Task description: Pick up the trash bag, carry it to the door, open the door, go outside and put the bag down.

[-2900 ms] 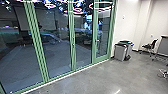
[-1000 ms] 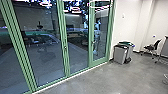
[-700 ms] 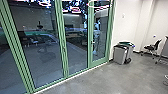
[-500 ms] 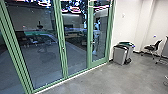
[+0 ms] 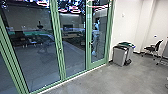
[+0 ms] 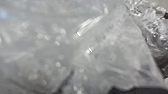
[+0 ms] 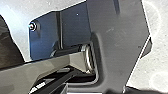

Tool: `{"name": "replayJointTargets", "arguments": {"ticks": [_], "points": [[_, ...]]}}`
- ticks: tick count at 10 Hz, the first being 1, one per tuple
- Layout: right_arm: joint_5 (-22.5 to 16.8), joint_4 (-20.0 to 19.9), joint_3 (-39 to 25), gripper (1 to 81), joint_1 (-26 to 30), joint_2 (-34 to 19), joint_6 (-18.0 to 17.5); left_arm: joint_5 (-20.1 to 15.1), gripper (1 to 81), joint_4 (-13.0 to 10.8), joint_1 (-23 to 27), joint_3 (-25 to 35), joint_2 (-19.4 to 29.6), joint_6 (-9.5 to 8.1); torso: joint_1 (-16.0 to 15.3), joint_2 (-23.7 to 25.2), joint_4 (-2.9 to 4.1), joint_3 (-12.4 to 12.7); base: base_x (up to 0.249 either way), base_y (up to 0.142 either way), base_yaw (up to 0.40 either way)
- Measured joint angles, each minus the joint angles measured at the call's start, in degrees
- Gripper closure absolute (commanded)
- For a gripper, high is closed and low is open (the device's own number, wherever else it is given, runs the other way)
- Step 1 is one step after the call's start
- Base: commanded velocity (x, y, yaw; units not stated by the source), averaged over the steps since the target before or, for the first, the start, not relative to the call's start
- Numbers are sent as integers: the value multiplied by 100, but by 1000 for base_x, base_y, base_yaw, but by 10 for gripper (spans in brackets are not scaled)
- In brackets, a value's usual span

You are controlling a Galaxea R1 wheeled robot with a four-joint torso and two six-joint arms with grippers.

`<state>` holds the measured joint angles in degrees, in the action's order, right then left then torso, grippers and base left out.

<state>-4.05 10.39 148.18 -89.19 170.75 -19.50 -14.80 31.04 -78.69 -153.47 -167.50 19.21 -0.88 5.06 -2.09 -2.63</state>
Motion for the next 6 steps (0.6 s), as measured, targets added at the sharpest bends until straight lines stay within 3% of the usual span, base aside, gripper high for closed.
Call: {"name": "replayJointTargets", "arguments": {"ticks": [6], "points": [[0,5,9,10,0,11,0,0,811,-1,0,0,-11,0,0,0,0,0,152,-97,0]]}}
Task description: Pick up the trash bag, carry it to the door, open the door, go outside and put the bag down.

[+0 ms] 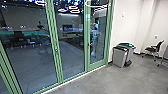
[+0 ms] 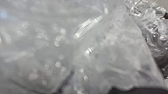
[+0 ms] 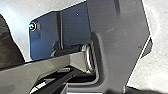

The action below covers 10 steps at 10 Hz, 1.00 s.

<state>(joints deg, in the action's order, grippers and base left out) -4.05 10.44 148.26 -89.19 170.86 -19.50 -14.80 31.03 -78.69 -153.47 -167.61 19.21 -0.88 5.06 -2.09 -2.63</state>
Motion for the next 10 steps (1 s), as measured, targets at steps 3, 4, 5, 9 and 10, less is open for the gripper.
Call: {"name": "replayJointTargets", "arguments": {"ticks": [3,4,5,9,10], "points": [[0,20,0,10,-1,4,0,0,811,0,0,0,0,0,0,0,0,0,157,-112,0],[0,23,2,10,2,2,0,0,811,0,2,0,-1,0,0,0,0,0,161,-124,0],[0,30,2,10,0,2,0,0,811,0,0,0,-1,0,0,0,0,0,162,-124,0],[0,34,2,10,0,2,0,2,811,1,0,0,-1,0,0,0,0,0,162,-123,0],[0,34,2,10,0,4,0,0,811,0,0,0,-1,0,0,0,0,0,162,-101,0]]}}
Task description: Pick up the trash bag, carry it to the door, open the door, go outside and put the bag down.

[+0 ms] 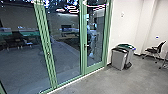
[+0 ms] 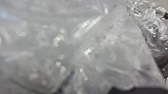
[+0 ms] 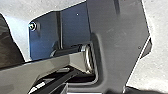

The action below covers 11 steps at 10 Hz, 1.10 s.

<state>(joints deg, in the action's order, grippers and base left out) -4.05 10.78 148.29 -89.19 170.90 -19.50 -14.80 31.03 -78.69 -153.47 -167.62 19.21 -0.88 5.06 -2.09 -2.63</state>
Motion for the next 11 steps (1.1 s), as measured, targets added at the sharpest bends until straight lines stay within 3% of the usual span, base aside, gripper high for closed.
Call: {"name": "replayJointTargets", "arguments": {"ticks": [11], "points": [[0,27,11,10,0,13,0,0,811,0,0,0,0,0,0,0,0,0,157,-87,0]]}}
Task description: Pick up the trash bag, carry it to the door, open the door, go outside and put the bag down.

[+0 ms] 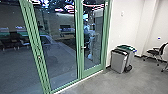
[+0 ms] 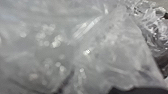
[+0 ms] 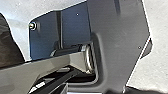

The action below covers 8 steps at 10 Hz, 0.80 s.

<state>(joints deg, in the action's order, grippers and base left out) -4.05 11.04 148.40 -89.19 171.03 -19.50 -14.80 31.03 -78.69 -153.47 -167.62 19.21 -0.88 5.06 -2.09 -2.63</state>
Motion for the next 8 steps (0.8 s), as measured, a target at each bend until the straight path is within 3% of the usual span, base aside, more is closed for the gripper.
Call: {"name": "replayJointTargets", "arguments": {"ticks": [6,8], "points": [[-2,17,22,10,2,2,0,0,811,1,2,0,-7,0,0,0,0,0,151,-81,0],[-2,20,23,10,0,2,0,0,811,1,2,0,-18,0,0,0,0,0,146,0,0]]}}
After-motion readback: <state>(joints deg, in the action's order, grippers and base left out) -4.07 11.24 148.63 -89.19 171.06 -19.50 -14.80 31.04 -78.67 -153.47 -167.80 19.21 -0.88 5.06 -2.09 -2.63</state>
